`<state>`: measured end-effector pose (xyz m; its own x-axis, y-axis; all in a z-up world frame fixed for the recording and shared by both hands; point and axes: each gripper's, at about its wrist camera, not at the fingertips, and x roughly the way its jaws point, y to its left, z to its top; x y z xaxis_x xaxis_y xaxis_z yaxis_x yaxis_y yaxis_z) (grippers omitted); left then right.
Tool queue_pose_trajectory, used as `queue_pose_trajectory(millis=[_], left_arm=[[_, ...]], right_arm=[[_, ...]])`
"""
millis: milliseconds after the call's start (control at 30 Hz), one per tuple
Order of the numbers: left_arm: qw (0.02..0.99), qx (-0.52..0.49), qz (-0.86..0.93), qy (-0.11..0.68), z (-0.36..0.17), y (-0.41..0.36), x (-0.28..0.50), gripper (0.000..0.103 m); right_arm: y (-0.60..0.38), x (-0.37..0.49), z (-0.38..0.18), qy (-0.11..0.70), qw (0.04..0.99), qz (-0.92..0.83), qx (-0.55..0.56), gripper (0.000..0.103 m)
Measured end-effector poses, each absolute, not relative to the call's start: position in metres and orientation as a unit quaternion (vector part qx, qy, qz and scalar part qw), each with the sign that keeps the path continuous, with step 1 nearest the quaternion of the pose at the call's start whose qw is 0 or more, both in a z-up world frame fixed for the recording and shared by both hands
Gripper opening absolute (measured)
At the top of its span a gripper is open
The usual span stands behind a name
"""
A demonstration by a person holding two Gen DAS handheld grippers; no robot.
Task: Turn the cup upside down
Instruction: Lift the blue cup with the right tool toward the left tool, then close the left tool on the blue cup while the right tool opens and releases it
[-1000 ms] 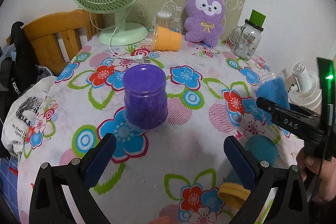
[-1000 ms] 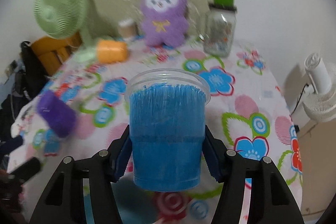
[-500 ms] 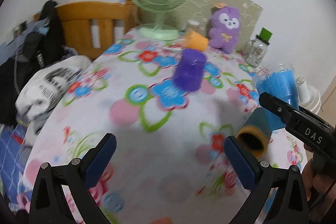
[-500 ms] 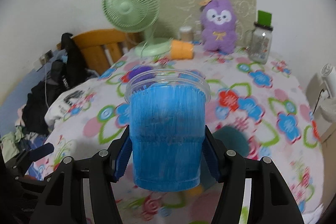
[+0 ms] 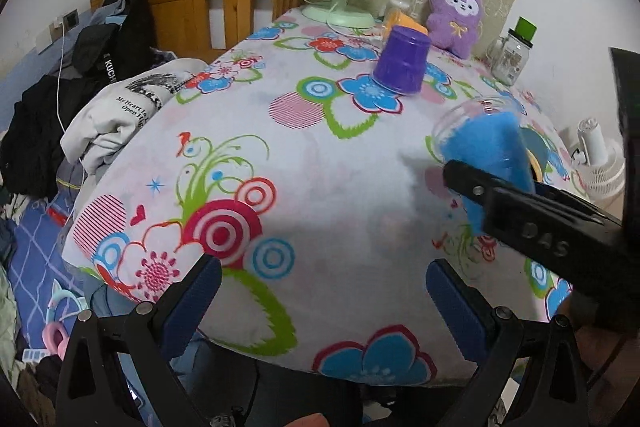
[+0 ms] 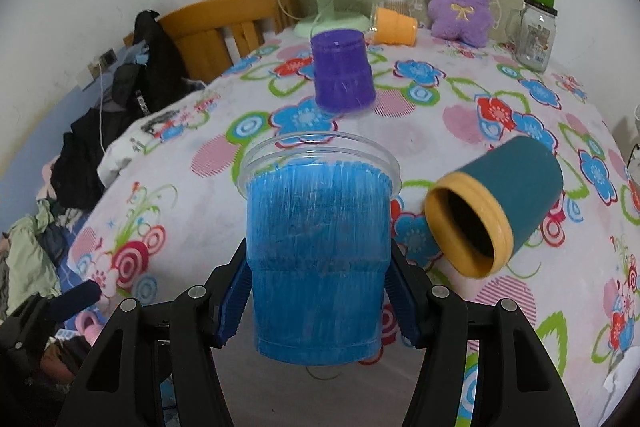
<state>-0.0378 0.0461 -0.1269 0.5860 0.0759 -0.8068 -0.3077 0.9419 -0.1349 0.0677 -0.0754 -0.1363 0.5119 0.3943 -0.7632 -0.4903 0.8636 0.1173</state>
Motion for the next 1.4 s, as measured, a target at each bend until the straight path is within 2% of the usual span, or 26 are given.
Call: queue_pose_trajectory(millis=[267, 333, 400, 467, 600, 967, 1200, 1400], left_arm=[[0.879, -0.120, 0.103, 0.449, -0.131, 0.035, -0.032, 0.103], [0.877, -0.121, 0.101, 0.454, -0.134, 0.034, -0.030, 0.103], [0.877, -0.121, 0.099, 0.455, -0.134, 0.033, -0.029, 0.103], [0.879, -0.120, 0.096, 0.452, -0.131, 0.031, -0.027, 0.103], [0.884, -0.116, 0.090, 0.443, -0.125, 0.025, -0.026, 0.103], [0.890, -0.103, 0.061, 0.439, -0.120, -0.005, -0.003, 0.103], [0.893, -0.096, 0.032, 0.439, -0.118, -0.034, 0.015, 0.103], [0.880, -0.100, 0.036, 0.463, -0.140, -0.042, 0.032, 0.103]], right_arm=[[-0.083, 0.070, -0.149, 0.448, 0.857, 0.246, -0.065, 0.066], [-0.084, 0.070, -0.150, 0.455, 0.852, 0.250, -0.065, 0.069], [-0.086, 0.069, -0.146, 0.453, 0.851, 0.260, -0.058, 0.078], [-0.088, 0.068, -0.140, 0.448, 0.851, 0.268, -0.053, 0.083], [-0.101, 0.065, -0.122, 0.432, 0.855, 0.285, -0.039, 0.087], [-0.179, 0.053, -0.076, 0.380, 0.889, 0.255, 0.000, 0.090], [-0.217, 0.050, -0.074, 0.370, 0.898, 0.235, 0.026, 0.090], [-0.234, 0.053, -0.082, 0.376, 0.898, 0.224, 0.038, 0.090]])
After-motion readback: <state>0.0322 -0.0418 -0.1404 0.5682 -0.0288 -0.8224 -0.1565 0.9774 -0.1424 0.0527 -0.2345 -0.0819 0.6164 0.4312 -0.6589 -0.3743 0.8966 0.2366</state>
